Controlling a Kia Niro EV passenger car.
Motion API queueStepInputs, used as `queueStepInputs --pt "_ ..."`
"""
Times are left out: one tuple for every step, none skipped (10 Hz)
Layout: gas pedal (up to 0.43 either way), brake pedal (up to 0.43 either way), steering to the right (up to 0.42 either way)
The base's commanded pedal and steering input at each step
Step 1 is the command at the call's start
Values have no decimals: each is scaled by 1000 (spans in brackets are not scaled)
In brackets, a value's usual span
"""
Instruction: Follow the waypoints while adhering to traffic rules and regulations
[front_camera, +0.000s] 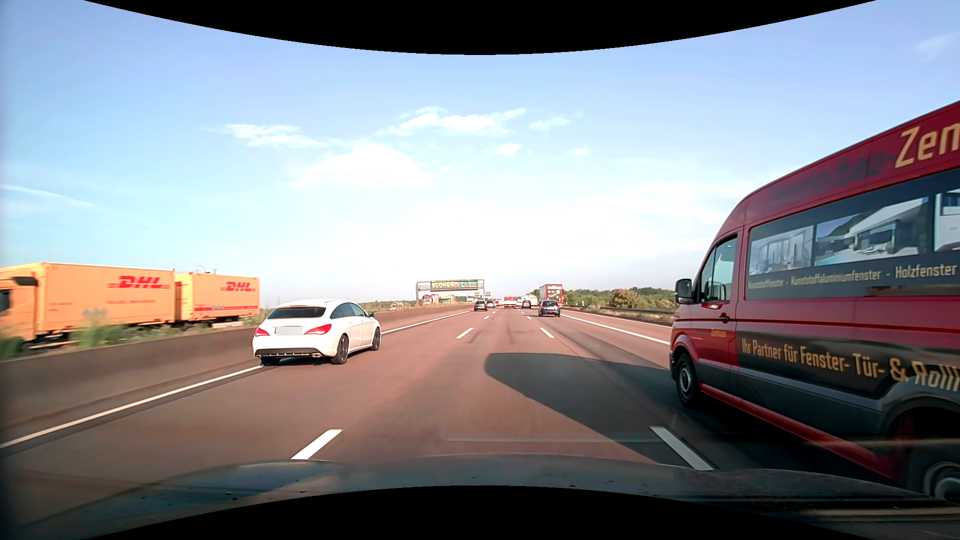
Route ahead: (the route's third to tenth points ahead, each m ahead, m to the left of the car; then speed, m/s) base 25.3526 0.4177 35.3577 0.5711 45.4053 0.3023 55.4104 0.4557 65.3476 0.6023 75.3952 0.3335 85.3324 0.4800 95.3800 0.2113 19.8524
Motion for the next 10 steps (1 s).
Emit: queueStepInputs --pt "118 0 -4" --pt "118 0 -4" --pt "118 0 -5" --pt "118 0 -4" --pt "118 0 -4" --pt "118 0 -4" --pt "118 0 -4" --pt "118 0 -4" --pt "118 0 -4" --pt "118 0 -4"
